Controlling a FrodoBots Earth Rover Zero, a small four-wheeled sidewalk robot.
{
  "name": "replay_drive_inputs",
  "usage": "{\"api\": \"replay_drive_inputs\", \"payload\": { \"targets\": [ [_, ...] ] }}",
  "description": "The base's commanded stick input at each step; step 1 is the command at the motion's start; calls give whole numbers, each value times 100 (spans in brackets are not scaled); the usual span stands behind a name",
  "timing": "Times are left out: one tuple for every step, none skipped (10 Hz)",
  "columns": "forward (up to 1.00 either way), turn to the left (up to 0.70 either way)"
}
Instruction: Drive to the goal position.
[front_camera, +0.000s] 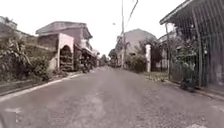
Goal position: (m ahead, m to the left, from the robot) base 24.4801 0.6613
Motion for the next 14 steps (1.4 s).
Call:
{"api": "replay_drive_inputs", "payload": {
  "targets": [
    [50,0],
    [50,0],
    [50,0],
    [50,0],
    [50,0],
    [50,0],
    [50,0],
    [50,0],
    [50,0],
    [50,0],
    [50,0],
    [50,0],
    [50,0],
    [50,0]
  ]
}}
